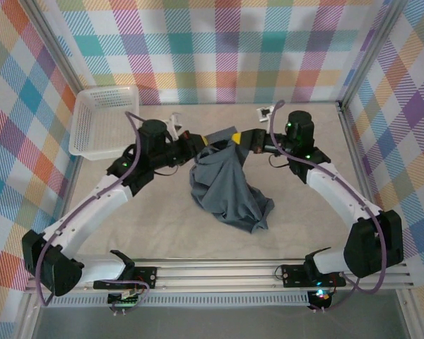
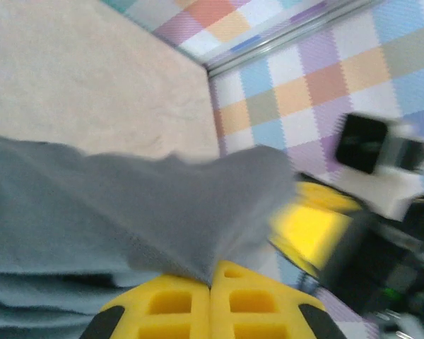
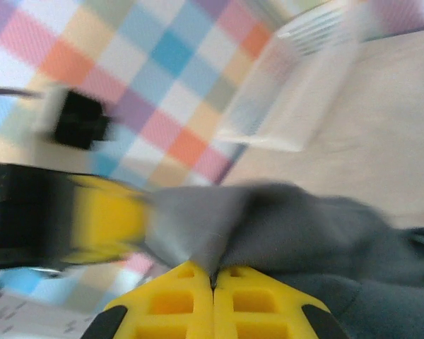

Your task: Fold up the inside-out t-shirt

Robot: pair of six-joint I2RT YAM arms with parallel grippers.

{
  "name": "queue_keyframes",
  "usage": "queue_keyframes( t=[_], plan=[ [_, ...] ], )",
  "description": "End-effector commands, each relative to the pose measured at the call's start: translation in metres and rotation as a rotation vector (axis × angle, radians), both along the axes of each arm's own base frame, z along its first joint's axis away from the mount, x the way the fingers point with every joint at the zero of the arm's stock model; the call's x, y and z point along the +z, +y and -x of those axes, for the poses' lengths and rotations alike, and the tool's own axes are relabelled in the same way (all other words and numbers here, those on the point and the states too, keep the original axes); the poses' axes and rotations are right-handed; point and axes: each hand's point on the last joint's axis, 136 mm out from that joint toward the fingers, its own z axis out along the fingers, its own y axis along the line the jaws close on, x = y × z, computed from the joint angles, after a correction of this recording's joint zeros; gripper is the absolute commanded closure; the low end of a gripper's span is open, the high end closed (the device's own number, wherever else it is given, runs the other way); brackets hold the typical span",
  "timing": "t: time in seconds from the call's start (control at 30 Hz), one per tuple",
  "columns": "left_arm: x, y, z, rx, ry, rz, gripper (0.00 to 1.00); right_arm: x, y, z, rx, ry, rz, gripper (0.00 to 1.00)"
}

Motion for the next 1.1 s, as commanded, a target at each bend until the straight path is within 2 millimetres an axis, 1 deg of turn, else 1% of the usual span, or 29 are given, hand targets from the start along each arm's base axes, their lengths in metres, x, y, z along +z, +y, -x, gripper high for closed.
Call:
queue_keyframes(
  t=[0.0,0.07,0.1,0.13,0.2,0.27,0.33,0.37,0.43,0.53,0.6,0.67,0.7,0.73,0.8,0.87,0.93,0.97,1.0,1.03,1.07],
  plan=[
    [0.048,0.011,0.016,-0.040,-0.035,0.026,1.00,-0.059,-0.014,-0.005,0.026,0.013,0.152,0.99],
    [0.048,0.003,0.019,-0.094,0.000,0.033,1.00,-0.050,-0.010,0.006,0.089,0.006,0.130,0.86],
    [0.046,-0.001,0.020,-0.115,0.015,0.034,1.00,-0.043,-0.012,0.009,0.081,-0.017,0.128,0.72],
    [0.042,-0.004,0.019,-0.128,0.029,0.034,1.00,-0.037,-0.014,0.011,0.060,-0.045,0.133,0.67],
    [0.035,-0.005,0.017,-0.127,0.044,0.028,1.00,-0.023,-0.017,0.017,0.025,-0.148,0.158,0.63],
    [0.031,-0.007,0.015,-0.131,0.054,0.031,1.00,-0.017,-0.011,0.029,0.005,-0.285,0.215,0.56],
    [0.033,-0.010,0.015,-0.143,0.051,0.043,1.00,-0.015,-0.002,0.036,-0.033,-0.451,0.305,0.44],
    [0.033,-0.011,0.014,-0.143,0.049,0.044,1.00,-0.015,0.001,0.037,-0.048,-0.512,0.334,0.41],
    [0.034,-0.010,0.014,-0.142,0.046,0.045,1.00,-0.011,0.005,0.030,-0.099,-0.604,0.365,0.38],
    [0.035,-0.012,0.015,-0.152,0.046,0.045,1.00,-0.003,0.012,0.015,-0.135,-0.671,0.404,0.37],
    [0.036,-0.012,0.017,-0.159,0.045,0.043,1.00,0.004,0.020,0.010,-0.105,-0.726,0.414,0.38],
    [0.037,-0.013,0.020,-0.177,0.039,0.042,1.00,0.000,0.028,0.005,-0.067,-0.741,0.427,0.38],
    [0.039,-0.013,0.021,-0.184,0.031,0.038,1.00,-0.009,0.031,0.000,-0.049,-0.733,0.452,0.39],
    [0.041,-0.013,0.022,-0.190,0.025,0.030,1.00,-0.022,0.033,-0.008,-0.043,-0.700,0.490,0.41],
    [0.043,-0.011,0.025,-0.193,0.013,0.011,1.00,-0.044,0.036,-0.017,-0.013,-0.630,0.543,0.44],
    [0.043,-0.008,0.026,-0.190,0.007,-0.012,1.00,-0.061,0.045,-0.014,0.062,-0.583,0.546,0.45],
    [0.041,-0.005,0.027,-0.187,0.001,-0.042,1.00,-0.072,0.055,0.001,0.164,-0.553,0.524,0.45],
    [0.039,-0.003,0.026,-0.176,0.001,-0.061,1.00,-0.073,0.058,0.008,0.197,-0.541,0.502,0.51],
    [0.035,0.004,0.024,-0.151,0.007,-0.096,1.00,-0.069,0.061,0.016,0.228,-0.525,0.466,0.66],
    [0.028,0.013,0.020,-0.116,0.012,-0.136,1.00,-0.060,0.062,0.024,0.247,-0.509,0.428,0.85],
    [0.022,0.023,0.015,-0.080,0.018,-0.174,1.00,-0.050,0.063,0.031,0.256,-0.496,0.388,0.97]
  ],
)
